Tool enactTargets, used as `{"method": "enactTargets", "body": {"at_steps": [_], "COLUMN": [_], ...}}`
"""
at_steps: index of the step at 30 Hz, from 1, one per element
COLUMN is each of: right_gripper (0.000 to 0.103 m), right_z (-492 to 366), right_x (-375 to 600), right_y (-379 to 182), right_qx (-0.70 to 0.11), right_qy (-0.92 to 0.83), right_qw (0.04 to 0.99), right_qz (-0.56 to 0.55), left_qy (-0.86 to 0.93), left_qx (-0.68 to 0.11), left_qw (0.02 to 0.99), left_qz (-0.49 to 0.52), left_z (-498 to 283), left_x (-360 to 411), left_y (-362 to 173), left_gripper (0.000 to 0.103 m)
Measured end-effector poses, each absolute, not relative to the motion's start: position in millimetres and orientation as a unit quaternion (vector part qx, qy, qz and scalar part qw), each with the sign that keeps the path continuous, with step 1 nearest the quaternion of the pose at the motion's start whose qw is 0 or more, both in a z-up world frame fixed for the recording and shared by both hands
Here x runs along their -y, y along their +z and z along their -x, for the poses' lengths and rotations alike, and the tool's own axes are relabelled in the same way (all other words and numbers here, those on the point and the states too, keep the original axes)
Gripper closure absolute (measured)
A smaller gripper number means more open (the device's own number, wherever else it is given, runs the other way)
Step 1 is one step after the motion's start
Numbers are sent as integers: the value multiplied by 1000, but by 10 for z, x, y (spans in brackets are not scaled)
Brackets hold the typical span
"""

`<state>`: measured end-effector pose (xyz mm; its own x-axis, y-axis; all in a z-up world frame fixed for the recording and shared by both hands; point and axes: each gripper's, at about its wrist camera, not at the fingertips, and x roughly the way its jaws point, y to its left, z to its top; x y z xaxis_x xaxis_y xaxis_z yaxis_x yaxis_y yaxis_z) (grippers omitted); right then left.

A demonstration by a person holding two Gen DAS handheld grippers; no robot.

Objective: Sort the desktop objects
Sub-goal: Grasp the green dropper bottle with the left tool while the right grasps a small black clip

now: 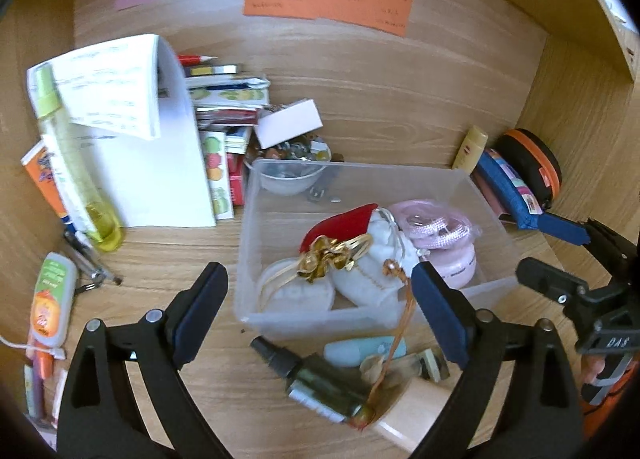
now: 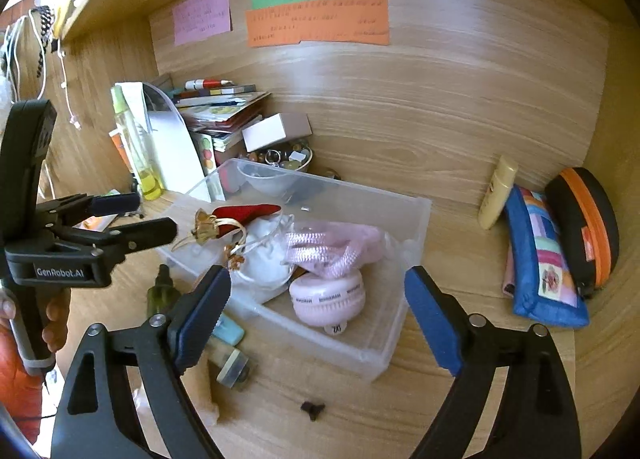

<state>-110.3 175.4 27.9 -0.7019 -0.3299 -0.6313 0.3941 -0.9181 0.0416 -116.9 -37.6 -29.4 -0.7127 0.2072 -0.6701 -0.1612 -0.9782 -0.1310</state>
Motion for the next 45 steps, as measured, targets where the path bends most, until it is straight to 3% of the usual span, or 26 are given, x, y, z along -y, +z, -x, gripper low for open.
{"method": "enactTargets", "body": {"at_steps": [13,22,33,41,45], "right_gripper": [16,16,19,54,66], "right_z": [842,750,717,722,740], "right_x": [-1916,-2041,-2055,-1853,-1800], "right_y": [74,-385,-619,-679,-706], "right_qx": [-82,-72,-51,-85,-91], "right_qy": [-919,-896,-881,-872,-867], "right_qw": [174,175,191,216,225], "right_qz": [-345,-401,-430,-430,-436], "left_qy": [912,910,897,904,905], "left_qx": [36,9,-3,6,12], "left_qw": [61,89,103,102,108], "left_qz": [404,405,430,416,411], "left_z": [794,517,706,809,832], "left_x": [836,656,439,416,391], "left_y": [-674,-843,-1096,-1070,-1051], "left_gripper": [6,6,6,7,17]}}
